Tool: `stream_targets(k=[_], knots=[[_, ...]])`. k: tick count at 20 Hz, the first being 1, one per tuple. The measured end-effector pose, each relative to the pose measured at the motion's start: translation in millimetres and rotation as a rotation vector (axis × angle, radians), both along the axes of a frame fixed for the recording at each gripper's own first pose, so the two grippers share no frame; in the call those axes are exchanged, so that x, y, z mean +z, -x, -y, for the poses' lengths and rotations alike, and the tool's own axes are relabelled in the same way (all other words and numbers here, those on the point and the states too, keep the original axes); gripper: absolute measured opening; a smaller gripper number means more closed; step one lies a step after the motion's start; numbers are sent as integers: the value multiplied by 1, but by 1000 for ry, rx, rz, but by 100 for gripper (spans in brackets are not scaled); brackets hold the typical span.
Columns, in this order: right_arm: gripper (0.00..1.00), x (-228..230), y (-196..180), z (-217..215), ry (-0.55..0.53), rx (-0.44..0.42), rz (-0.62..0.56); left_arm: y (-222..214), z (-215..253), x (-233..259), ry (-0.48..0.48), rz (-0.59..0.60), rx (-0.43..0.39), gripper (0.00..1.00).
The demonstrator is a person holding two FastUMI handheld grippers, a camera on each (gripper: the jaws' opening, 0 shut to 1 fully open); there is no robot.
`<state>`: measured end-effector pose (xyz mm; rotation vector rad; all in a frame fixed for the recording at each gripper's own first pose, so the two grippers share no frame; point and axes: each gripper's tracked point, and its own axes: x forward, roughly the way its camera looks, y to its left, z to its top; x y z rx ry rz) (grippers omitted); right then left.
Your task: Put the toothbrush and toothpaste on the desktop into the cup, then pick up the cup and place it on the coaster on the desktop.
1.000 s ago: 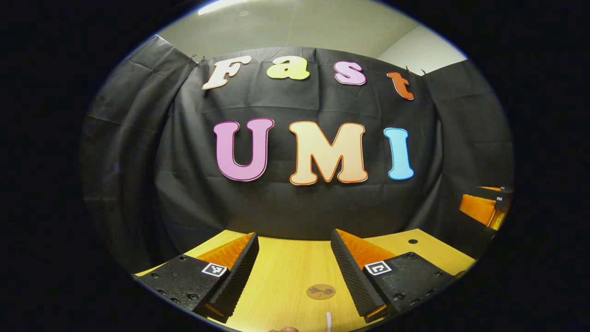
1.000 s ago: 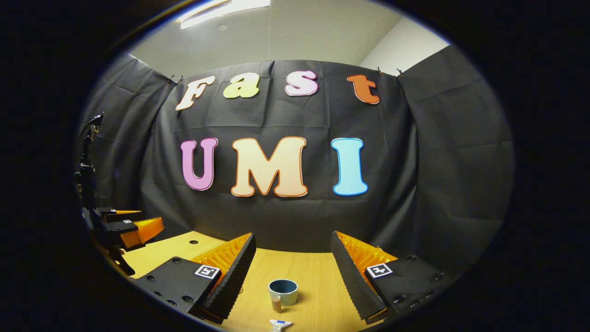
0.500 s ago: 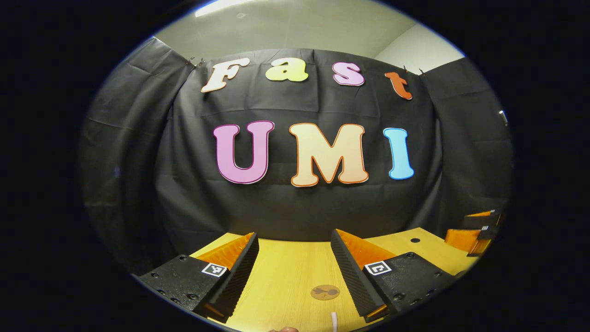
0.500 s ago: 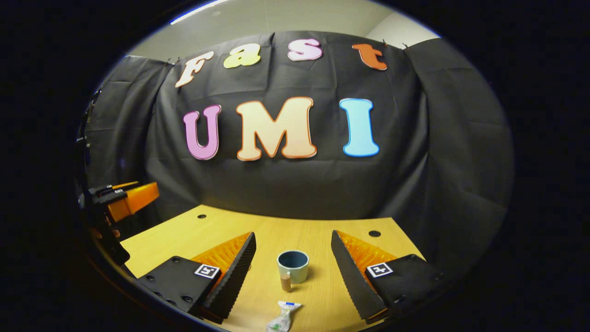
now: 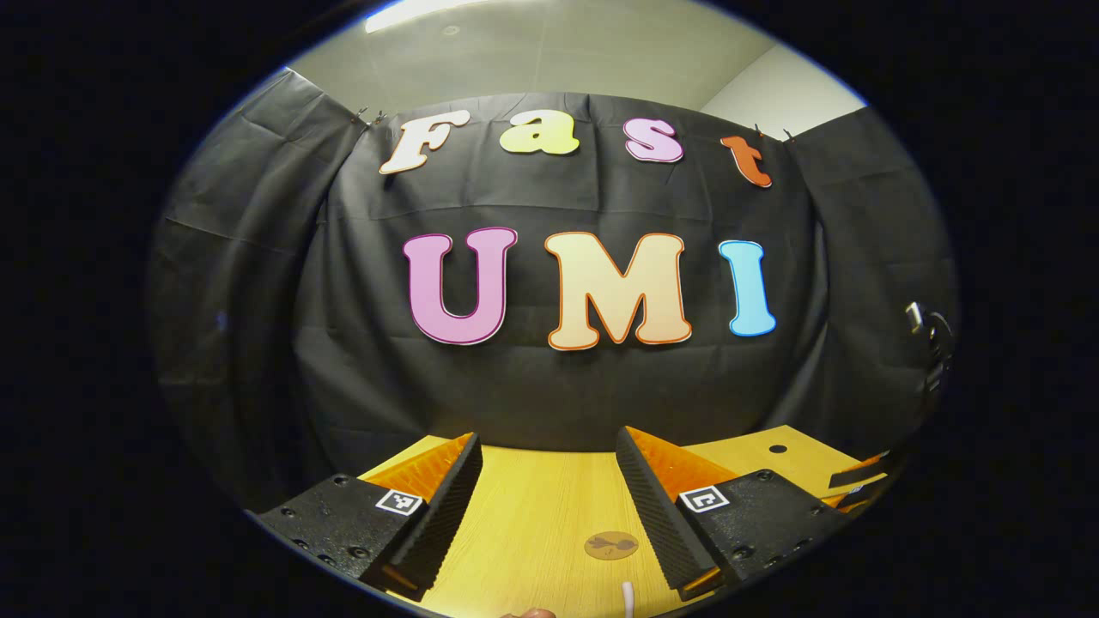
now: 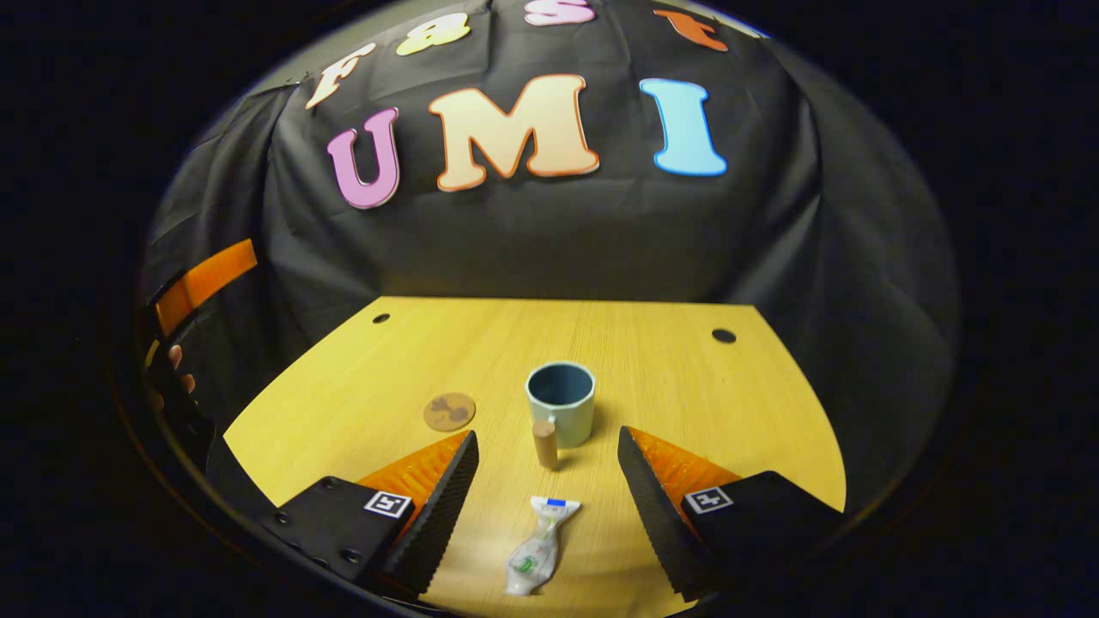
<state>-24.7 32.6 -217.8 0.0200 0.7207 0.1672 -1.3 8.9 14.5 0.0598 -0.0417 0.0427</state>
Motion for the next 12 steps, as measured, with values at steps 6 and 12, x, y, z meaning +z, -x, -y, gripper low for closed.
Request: stream_targets(k=[6, 12], knots=[[96, -50, 20, -3, 26, 24, -171, 1, -6, -5, 10, -14, 15, 92], [96, -94, 39, 6, 61, 1, -363, -2, -10, -13, 11, -31, 25, 92]])
